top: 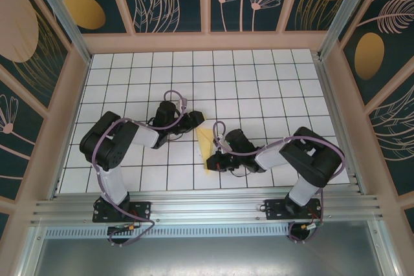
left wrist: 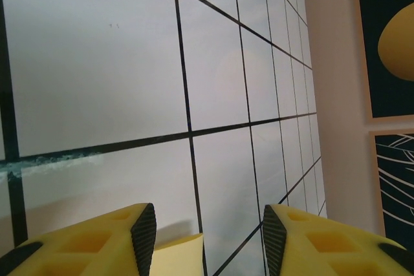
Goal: Fold a paper plane with a square sheet of paper (pick it up from the middle)
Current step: Fold the wing for the fifth time at the center of the table.
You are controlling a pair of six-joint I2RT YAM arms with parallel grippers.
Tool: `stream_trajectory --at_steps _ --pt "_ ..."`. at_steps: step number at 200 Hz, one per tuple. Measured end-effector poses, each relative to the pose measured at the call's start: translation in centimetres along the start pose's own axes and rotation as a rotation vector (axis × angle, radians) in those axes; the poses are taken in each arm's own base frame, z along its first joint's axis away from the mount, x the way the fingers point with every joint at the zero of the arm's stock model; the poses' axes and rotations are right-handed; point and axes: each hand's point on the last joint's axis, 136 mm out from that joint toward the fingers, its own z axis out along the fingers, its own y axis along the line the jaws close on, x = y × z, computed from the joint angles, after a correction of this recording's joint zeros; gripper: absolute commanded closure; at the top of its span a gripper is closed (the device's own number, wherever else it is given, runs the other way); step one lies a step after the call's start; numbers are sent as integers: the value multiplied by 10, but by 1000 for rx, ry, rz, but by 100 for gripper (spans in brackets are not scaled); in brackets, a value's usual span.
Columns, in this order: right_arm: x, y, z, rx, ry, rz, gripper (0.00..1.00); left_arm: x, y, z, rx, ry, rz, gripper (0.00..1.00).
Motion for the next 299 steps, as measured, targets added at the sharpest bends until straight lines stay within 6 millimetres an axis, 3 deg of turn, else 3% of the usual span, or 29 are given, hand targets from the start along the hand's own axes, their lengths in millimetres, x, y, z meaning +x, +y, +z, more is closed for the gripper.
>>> stream_trajectory --at_steps 59,77,97,108,124,164,202,252,299 --pt "3 -2 -4 35 25 13 100 -29 -1 1 -108 -9 55 51" --pt "3 -2 -7 59 34 22 100 -36 -14 -14 -134 -41 74 53" --pt "0 -1 -8 75 33 14 100 -42 -46 -41 -82 -93 114 62" --pt "-1 -1 -7 79 35 18 100 -40 -61 -55 -37 -115 120 67" --pt "-1 -5 -5 86 43 29 100 -28 -68 -68 16 -110 115 75" --pt "-4 -3 0 71 51 27 100 29 -34 -59 -2 43 30 82" --pt "-4 -3 0 65 56 29 100 55 -21 -41 -24 124 6 84" --pt "-4 -3 1 60 63 33 100 69 2 -27 -89 158 -12 84" --pt "-4 -2 1 59 64 33 100 62 27 -15 -175 120 -19 83"
